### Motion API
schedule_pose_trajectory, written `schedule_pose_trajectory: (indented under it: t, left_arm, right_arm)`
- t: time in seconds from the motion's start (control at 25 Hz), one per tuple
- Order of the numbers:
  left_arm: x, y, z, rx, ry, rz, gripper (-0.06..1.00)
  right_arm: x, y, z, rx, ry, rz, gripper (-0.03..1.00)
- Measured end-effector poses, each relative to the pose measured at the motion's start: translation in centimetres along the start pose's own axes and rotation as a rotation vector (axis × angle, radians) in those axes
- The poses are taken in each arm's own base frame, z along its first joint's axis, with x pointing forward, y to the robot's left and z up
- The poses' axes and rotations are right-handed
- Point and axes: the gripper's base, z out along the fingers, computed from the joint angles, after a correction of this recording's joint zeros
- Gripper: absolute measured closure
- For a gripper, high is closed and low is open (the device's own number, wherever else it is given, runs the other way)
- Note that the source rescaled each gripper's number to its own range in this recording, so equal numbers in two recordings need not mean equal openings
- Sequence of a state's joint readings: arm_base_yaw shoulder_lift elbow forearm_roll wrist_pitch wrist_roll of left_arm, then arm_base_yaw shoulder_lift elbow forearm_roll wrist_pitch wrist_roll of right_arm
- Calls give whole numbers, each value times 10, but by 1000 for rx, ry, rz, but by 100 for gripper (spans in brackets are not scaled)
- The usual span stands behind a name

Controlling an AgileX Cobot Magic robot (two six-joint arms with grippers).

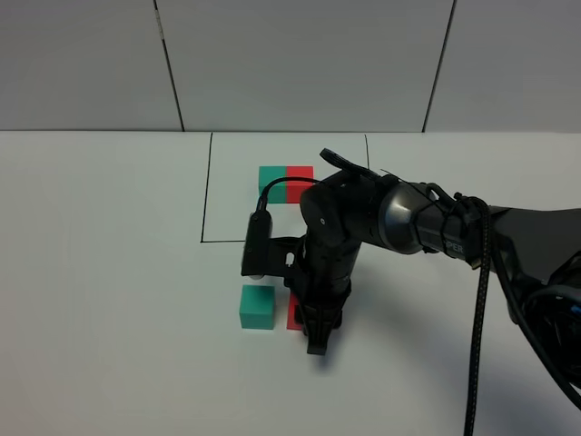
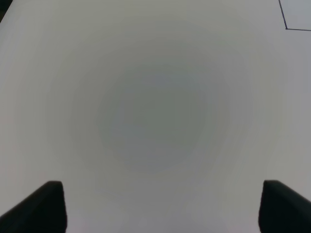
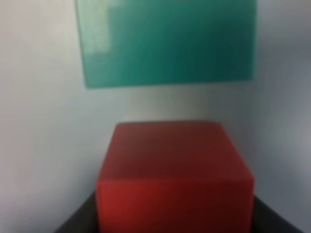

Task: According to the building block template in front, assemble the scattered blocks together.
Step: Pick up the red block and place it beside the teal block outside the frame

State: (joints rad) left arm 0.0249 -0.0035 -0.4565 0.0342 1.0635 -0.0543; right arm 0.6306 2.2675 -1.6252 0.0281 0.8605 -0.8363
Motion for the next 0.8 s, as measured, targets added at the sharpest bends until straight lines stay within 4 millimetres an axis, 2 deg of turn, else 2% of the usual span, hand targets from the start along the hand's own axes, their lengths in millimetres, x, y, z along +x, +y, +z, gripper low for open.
schedule_pose_trajectory:
  t: [0.16, 0.8]
  left_arm:
    - [0, 0, 0, 0, 0, 0, 3]
    - [0, 0, 0, 0, 0, 0, 3]
  right_arm:
    - [-8, -2, 2, -4, -9, -2, 55]
    - [-10, -3, 3, -19, -6, -13, 55]
